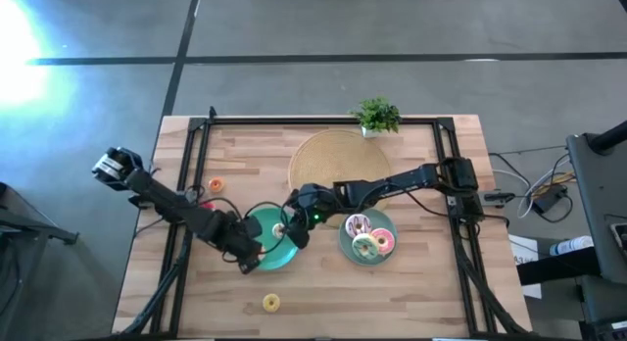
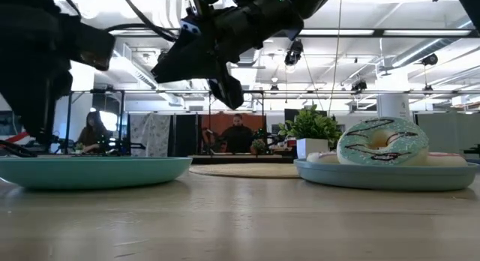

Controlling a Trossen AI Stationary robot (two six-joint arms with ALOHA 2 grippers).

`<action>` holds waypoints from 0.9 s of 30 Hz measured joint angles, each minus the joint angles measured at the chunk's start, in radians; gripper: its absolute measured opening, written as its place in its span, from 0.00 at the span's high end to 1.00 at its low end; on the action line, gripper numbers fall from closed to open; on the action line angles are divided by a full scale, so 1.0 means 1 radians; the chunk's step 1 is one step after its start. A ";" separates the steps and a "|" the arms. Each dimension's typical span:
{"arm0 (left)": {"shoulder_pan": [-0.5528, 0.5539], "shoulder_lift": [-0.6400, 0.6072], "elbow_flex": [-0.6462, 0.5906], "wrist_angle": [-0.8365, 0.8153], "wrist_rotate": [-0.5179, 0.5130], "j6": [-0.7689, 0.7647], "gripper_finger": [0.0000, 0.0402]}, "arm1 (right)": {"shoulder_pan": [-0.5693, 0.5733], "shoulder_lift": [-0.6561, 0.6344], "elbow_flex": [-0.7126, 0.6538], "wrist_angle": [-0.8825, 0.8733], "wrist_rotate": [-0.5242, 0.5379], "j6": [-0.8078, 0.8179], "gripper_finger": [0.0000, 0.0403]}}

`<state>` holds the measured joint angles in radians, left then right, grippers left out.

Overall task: Pick & Place donuts
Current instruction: Put the small blue donut on the blue plate

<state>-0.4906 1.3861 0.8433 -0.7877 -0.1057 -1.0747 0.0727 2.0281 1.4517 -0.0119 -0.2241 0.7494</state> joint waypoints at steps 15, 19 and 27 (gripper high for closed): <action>0.015 0.007 -0.123 0.181 0.001 -0.031 0.45 | 0.023 0.000 0.000 0.000 0.000 0.002 0.93; 0.018 0.007 -0.133 0.205 -0.018 -0.041 0.45 | 0.023 0.000 0.000 -0.009 0.000 0.005 0.93; 0.018 0.007 -0.150 0.234 -0.078 -0.038 0.55 | 0.023 0.000 -0.001 -0.014 0.000 0.005 0.93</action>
<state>-0.4725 1.3933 0.6930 -0.5532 -0.1837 -1.1122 0.0959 2.0281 1.4509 -0.0256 -0.2241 0.7544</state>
